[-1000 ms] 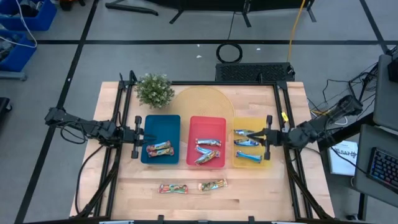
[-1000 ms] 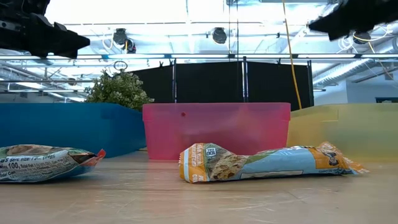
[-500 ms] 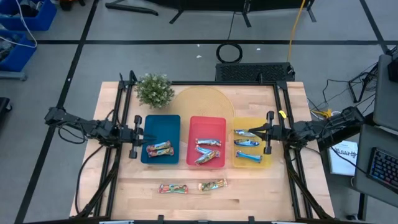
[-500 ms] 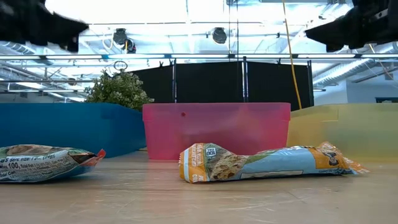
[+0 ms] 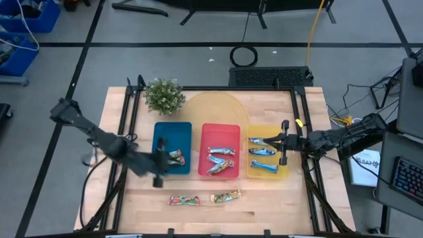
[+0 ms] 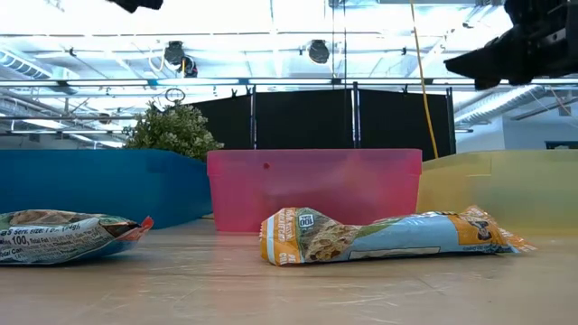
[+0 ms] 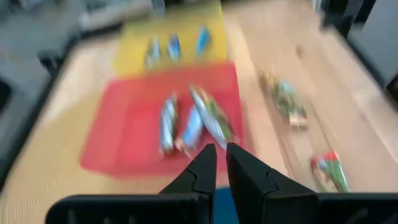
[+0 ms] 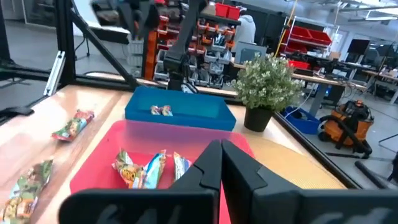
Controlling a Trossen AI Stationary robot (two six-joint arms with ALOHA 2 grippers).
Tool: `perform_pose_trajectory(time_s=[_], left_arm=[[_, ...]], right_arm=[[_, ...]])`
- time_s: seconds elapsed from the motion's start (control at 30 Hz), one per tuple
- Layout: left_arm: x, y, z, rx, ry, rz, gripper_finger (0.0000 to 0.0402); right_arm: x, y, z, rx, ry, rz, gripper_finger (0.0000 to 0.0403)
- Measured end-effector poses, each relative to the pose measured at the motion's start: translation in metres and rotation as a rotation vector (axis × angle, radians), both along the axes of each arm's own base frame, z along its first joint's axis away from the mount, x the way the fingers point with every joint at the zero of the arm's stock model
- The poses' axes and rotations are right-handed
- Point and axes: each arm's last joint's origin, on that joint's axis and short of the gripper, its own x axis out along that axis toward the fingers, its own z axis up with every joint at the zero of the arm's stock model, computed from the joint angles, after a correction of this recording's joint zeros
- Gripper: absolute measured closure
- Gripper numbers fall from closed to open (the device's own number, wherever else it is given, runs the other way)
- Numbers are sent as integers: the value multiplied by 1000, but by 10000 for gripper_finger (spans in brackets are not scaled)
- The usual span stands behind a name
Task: Pick and place Granola Bars by type
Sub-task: Put the red granola bar into the blue bin
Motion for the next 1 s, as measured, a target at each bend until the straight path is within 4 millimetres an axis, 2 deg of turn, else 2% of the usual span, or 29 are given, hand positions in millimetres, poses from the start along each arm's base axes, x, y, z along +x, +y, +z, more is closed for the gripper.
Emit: perform_pose_trajectory(time_s=[0.07,0.23,0.33,0.43,0.53,0.8,1.0], left_arm=[[18,-16,3,-4,131,20,354],[65,-54,-10,-43,479,-34,354],[88,-74,-20,-108,610,-81,351],[106,-89,-35,-166,705,-112,327],[113,-99,-50,-179,759,-135,283],[123,-106,-89,-122,841,-101,145],[127,-110,-115,-87,915,-114,101]], right_arm=[[0,0,-5,-4,13,1,402],[0,0,-9,-42,19,2,401],[0,0,-6,-48,-5,3,402],[0,0,-5,-52,-17,2,402],[0,0,-5,-54,-14,3,402],[0,0,-5,-56,-13,3,401],[0,0,-5,-54,-14,3,402]])
